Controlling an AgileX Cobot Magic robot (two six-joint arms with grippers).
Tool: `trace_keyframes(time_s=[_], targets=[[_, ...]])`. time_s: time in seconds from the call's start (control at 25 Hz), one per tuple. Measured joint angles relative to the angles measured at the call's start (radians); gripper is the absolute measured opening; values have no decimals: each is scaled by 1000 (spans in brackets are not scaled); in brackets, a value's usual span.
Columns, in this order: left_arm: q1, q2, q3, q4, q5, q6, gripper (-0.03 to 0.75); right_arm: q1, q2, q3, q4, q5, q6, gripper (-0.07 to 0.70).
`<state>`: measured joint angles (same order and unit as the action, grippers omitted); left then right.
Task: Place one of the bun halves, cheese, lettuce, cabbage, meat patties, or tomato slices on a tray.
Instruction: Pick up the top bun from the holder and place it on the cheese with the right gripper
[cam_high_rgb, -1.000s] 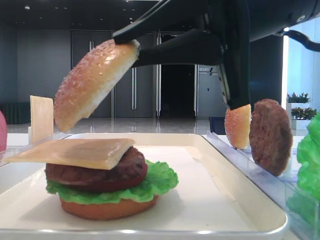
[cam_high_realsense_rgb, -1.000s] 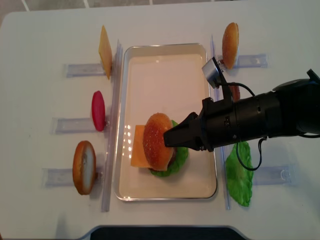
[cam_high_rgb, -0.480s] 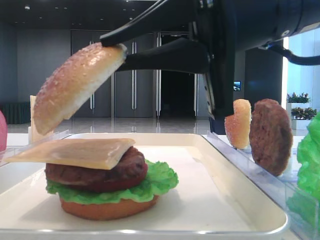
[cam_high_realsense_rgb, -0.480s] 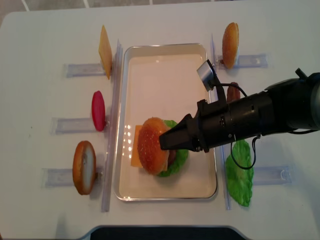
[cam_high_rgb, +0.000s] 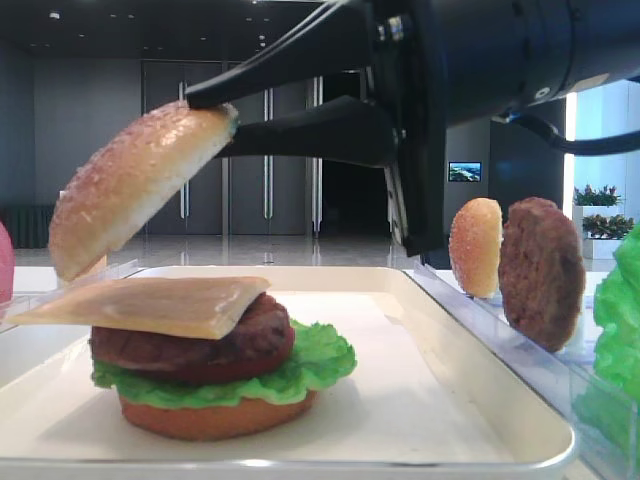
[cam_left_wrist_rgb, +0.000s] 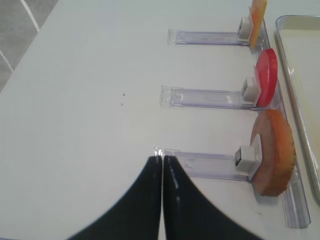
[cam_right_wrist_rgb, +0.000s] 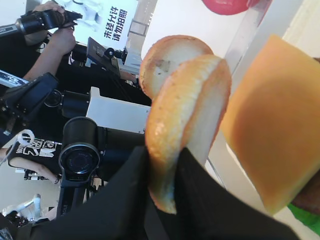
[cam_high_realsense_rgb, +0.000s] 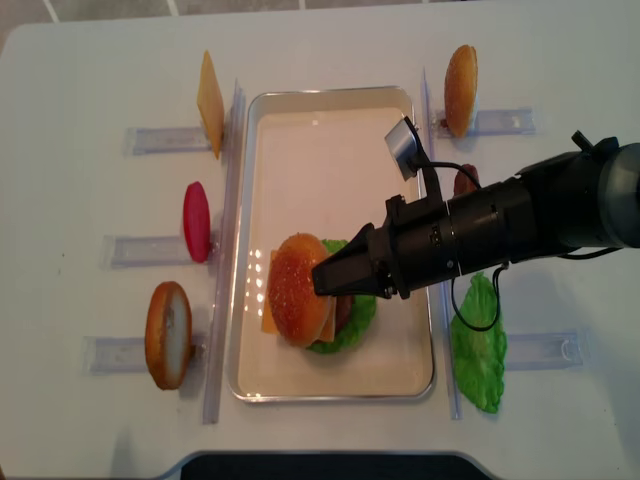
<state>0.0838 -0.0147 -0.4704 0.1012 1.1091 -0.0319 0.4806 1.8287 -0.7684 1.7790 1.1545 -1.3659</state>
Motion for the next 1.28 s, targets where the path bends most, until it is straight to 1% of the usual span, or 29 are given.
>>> trace_keyframes(time_s=[0.64,1.2,1.28], targets=[[0,0,0,0,0,0,-2,-21,21,0,2,-1,-18,145],[0,0,0,0,0,0,-2,-21,21,0,0,-33,-18,145],[0,0,0,0,0,0,-2,-21,21,0,0,-35,-18,157]])
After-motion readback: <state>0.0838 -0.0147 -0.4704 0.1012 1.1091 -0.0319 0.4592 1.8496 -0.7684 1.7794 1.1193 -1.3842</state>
